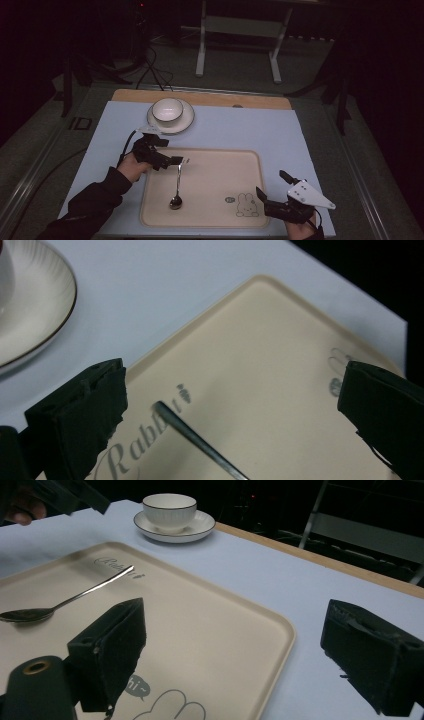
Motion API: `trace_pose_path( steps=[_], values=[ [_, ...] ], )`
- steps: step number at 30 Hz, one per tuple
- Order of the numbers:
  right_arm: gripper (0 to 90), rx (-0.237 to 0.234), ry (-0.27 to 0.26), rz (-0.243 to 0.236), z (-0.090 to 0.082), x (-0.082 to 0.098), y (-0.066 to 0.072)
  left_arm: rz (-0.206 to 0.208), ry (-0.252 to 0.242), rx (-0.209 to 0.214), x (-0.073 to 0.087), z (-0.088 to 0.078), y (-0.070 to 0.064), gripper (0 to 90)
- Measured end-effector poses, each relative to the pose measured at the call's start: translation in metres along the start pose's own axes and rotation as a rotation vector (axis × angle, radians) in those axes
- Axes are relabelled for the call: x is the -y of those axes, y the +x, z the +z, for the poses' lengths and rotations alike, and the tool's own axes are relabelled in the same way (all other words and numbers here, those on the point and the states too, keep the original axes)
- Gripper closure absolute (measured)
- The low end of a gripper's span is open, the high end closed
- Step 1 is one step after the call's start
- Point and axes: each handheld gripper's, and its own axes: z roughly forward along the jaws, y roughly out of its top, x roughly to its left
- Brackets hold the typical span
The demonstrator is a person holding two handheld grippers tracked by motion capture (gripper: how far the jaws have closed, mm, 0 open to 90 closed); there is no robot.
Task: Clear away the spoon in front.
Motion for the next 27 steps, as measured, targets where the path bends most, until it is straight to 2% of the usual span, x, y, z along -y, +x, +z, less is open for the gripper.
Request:
trace_pose_path(
  steps=[3,8,10,12,14,15,16,21,27],
  values=[
    [10.9,0.002,0.001,-0.002,0.000,0.000,0.000,0.022,-0.018,0.009,0.002,-0.006,-0.005,0.1],
    [10.9,0.000,0.001,-0.005,0.000,0.000,0.001,0.047,-0.044,-0.008,0.008,-0.013,-0.016,0.1],
    [10.9,0.000,-0.001,-0.008,0.000,-0.001,0.001,0.039,-0.061,0.015,0.011,-0.018,-0.020,0.1],
    [10.9,0.000,0.001,-0.009,0.000,-0.001,0.001,0.049,-0.060,0.029,0.014,-0.022,-0.024,0.1],
    [10.9,0.000,0.001,-0.008,0.000,-0.001,0.001,0.059,-0.062,0.032,0.016,-0.024,-0.026,0.1],
    [10.9,0.000,0.000,-0.008,0.000,-0.001,0.001,0.081,-0.061,0.036,0.018,-0.029,-0.031,0.1],
    [10.9,0.001,0.001,-0.009,0.000,-0.001,0.001,0.086,-0.070,0.042,0.020,-0.032,-0.033,0.1],
    [10.9,0.000,0.000,-0.007,0.001,-0.001,0.002,0.093,-0.104,0.049,0.028,-0.043,-0.042,0.1],
    [10.9,0.003,0.000,-0.010,0.001,-0.001,0.002,0.111,-0.117,0.068,0.037,-0.051,-0.049,0.1]
  ],
)
